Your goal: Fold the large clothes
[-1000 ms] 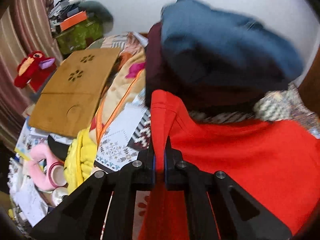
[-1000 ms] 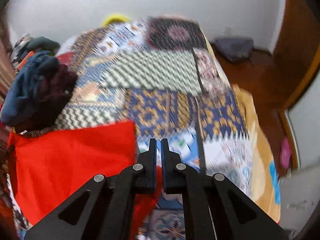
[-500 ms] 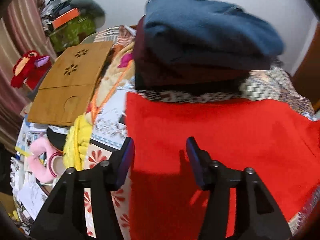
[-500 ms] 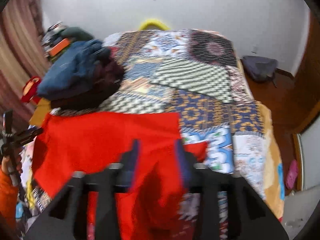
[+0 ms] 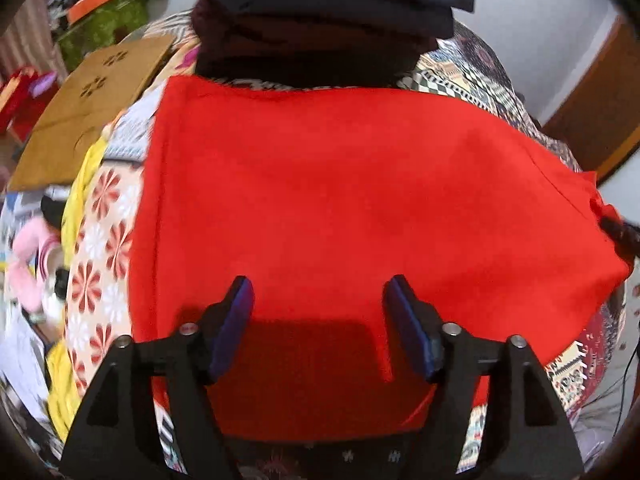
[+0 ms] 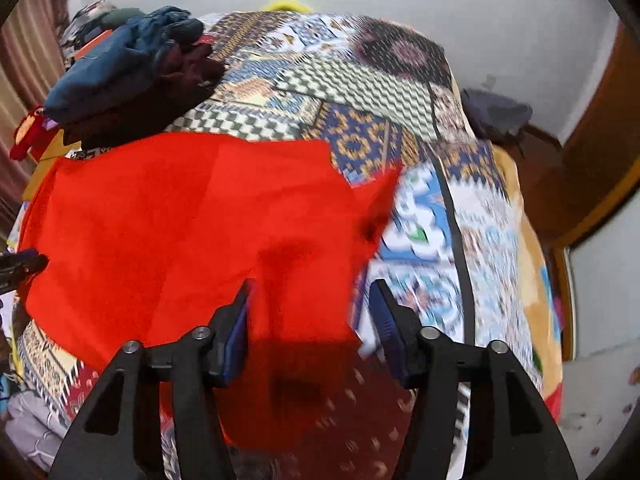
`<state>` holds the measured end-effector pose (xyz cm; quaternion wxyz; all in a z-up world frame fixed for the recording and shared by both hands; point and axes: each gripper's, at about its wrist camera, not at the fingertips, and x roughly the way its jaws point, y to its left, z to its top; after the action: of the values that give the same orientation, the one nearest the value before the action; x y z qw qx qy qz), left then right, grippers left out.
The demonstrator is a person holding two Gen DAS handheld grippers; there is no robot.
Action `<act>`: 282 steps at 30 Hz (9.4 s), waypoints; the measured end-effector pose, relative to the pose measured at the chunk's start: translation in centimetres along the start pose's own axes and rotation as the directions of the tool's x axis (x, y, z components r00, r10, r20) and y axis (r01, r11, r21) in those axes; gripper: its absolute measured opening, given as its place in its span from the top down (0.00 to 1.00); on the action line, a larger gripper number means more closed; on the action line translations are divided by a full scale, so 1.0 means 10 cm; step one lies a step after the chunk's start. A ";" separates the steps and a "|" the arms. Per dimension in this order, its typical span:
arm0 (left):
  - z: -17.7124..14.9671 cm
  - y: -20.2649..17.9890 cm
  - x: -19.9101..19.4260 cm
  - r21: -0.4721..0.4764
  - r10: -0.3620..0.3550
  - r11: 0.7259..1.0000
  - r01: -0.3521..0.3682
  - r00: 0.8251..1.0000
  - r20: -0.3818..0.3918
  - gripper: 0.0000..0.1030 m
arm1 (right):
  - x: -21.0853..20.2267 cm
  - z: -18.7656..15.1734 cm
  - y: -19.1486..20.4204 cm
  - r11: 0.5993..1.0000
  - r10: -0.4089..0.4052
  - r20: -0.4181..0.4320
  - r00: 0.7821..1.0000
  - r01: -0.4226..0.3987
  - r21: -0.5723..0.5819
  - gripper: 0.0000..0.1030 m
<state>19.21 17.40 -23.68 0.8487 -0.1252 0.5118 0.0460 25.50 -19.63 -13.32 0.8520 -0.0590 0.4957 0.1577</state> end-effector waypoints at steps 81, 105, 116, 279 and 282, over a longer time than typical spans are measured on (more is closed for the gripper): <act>0.50 -2.01 -0.51 0.280 -0.300 0.930 0.238 0.932 0.202 0.98 | -0.47 -0.08 0.15 0.972 0.118 0.117 0.986 -0.139 0.189 0.22; 0.32 -1.22 -0.70 0.308 -0.089 0.951 0.020 0.973 0.213 0.34 | -0.35 0.20 1.06 0.970 0.244 0.093 0.965 -0.242 -0.031 0.22; 0.03 -0.77 -0.15 0.237 -0.071 0.970 0.056 0.996 0.057 0.34 | 0.13 0.05 0.81 0.999 0.045 0.003 0.999 -0.045 -0.020 0.22; 0.84 -0.45 -3.18 0.121 -0.043 0.989 -0.088 0.610 0.791 0.09 | -2.40 0.74 1.74 0.941 0.337 0.720 0.607 -0.228 -0.249 0.26; 0.55 -0.56 -3.33 0.123 -0.048 0.987 -0.100 0.549 0.835 0.09 | -2.49 0.59 1.82 0.945 0.327 0.750 0.575 -0.200 -0.258 0.26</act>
<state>9.38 15.15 9.00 0.9960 -0.0138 0.0510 0.0723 13.01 -6.14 12.14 0.9421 0.0286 0.0643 0.3279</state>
